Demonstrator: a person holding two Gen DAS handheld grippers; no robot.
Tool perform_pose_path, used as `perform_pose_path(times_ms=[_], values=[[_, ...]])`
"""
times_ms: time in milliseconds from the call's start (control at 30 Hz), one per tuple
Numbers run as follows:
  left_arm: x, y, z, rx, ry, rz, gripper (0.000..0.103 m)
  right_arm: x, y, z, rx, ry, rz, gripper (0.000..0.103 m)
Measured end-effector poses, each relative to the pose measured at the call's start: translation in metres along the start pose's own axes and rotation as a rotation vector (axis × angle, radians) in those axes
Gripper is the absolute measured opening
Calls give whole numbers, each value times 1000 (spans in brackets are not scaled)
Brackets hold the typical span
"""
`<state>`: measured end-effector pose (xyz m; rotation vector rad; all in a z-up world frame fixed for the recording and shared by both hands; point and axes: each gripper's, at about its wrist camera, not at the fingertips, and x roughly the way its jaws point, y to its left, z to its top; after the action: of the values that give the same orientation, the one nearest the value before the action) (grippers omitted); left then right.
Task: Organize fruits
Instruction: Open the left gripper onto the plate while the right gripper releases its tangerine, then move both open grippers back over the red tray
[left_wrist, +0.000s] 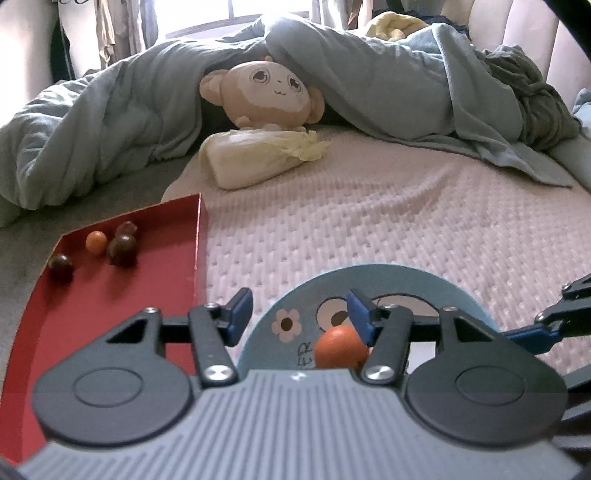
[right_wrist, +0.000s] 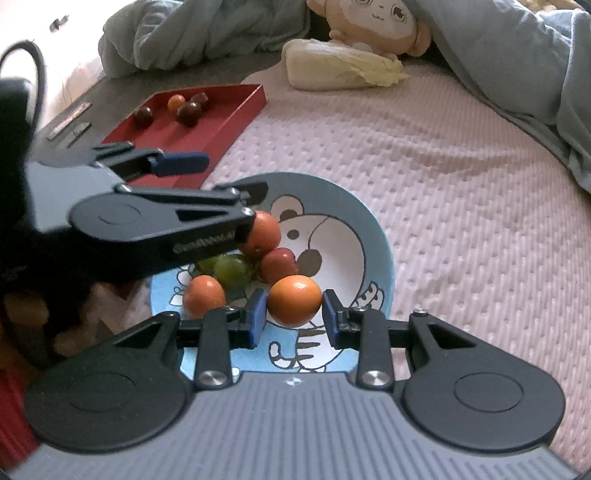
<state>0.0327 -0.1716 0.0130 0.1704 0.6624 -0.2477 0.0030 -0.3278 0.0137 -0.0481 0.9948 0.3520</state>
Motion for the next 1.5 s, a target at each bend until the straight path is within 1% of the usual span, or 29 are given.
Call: perform_pose_path(times_ms=[167, 333, 367, 433, 500, 567, 700, 800, 1200, 1500], values=[[-7, 5, 1, -19, -16, 1, 59, 6, 4, 3, -13, 14, -9, 38], [-13, 9, 2, -28, -30, 4, 59, 7, 6, 7, -2, 2, -25, 38], [-14, 9, 2, -30, -32, 4, 59, 8, 6, 8, 2, 1, -29, 40], [-16, 11, 3, -33, -37, 4, 59, 6, 5, 10, 14, -9, -31, 47], [-18, 12, 3, -31, -43, 6, 59, 5, 6, 13, 16, -23, -40, 61], [-21, 14, 4, -30, -52, 9, 59, 3, 5, 16, 27, -40, -44, 70], [-26, 19, 6, -42, -66, 9, 59, 3, 8, 20, 24, -51, -51, 72], [-29, 24, 7, -53, -74, 12, 59, 5, 11, 22, 16, -51, -57, 77], [-33, 39, 7, -77, -88, 22, 59, 13, 28, 34, -13, -54, -49, 78], [-32, 61, 7, -115, -93, 49, 59, 23, 43, 45, -34, -48, -39, 78]])
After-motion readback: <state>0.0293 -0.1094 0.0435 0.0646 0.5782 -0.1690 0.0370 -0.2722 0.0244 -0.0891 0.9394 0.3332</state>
